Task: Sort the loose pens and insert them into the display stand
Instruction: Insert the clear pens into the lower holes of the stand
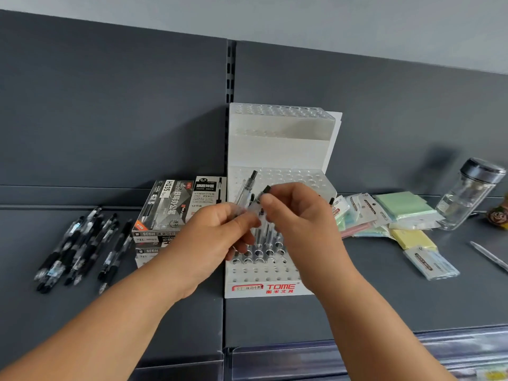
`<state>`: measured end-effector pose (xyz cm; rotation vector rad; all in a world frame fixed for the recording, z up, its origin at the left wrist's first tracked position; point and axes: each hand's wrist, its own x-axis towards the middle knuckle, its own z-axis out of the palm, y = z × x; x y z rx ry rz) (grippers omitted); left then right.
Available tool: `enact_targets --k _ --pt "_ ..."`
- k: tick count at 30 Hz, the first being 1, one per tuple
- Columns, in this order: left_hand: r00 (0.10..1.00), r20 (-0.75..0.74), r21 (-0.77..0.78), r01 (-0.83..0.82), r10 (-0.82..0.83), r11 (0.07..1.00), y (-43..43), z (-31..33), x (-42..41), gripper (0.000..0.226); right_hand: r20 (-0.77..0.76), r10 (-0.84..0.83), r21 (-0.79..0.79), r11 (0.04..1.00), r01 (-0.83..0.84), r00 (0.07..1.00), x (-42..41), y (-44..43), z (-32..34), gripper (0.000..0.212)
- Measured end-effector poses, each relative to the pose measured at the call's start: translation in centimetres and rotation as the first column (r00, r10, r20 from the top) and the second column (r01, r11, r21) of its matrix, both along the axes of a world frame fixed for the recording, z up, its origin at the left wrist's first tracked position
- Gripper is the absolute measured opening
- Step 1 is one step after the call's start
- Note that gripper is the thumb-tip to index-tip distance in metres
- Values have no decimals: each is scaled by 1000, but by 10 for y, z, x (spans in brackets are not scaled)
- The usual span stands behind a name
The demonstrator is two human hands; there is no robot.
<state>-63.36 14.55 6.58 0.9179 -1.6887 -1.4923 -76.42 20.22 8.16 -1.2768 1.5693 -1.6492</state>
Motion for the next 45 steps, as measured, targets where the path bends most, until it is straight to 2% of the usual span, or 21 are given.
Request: enact_targets --k 3,7,10,14,19,23,28,32,34,36,37,39,41,45 --pt "999 17 -34 28 -27 999 3 1 -4 24 154 80 -24 997 -78 985 -2 0 4 7" --pt "1000 10 35 10 -11 999 0 -1 -2 24 238 -19 -97 994 43 971 -23 6 13 11" --pt "999 31 12 -33 32 999 -5 -3 -1 20 72 -148 -169 973 159 986 -39 9 17 15" --pt "996 40 14 -78 77 997 -9 -5 -2 19 -164 -217 -162 968 190 962 -44 8 7 19" --pt "994 60 0 -87 87 996 -8 -5 -3 19 -225 -192 -84 981 178 955 -40 -2 -14 23" --pt "993 85 -10 -83 84 996 -8 -7 -1 20 -352 -140 58 984 171 925 -37 -6 -37 12" --pt "991 116 -40 -68 73 997 -7 -7 1 22 -348 -203 60 970 237 915 -36 -9 -38 7" --pt "998 55 28 -35 34 999 -4 -5 1 34 -401 -206 81 963 259 892 -36 -7 -33 8" --pt "999 38 26 -37 36 999 -1 -4 0 37 -429 -244 44 956 289 870 -35 -4 -29 8" --pt "998 41 -14 -37 37 999 2 -2 -2 34 -382 -276 -16 956 292 882 -33 1 -22 9" --pt "999 47 -46 -22 25 999 4 -1 -4 29 -311 -256 -30 965 260 915 -32 4 -18 8" --pt "998 57 -131 3 5 991 8 0 -9 18 -112 -141 -43 990 137 984 -27 9 -10 6" --pt "998 48 -200 -33 44 979 10 1 -14 12 50 -29 -67 997 32 998 -23 12 -4 2" --pt "994 84 -271 -52 77 961 13 5 -23 10 95 25 -105 994 -15 995 -24 13 1 12"
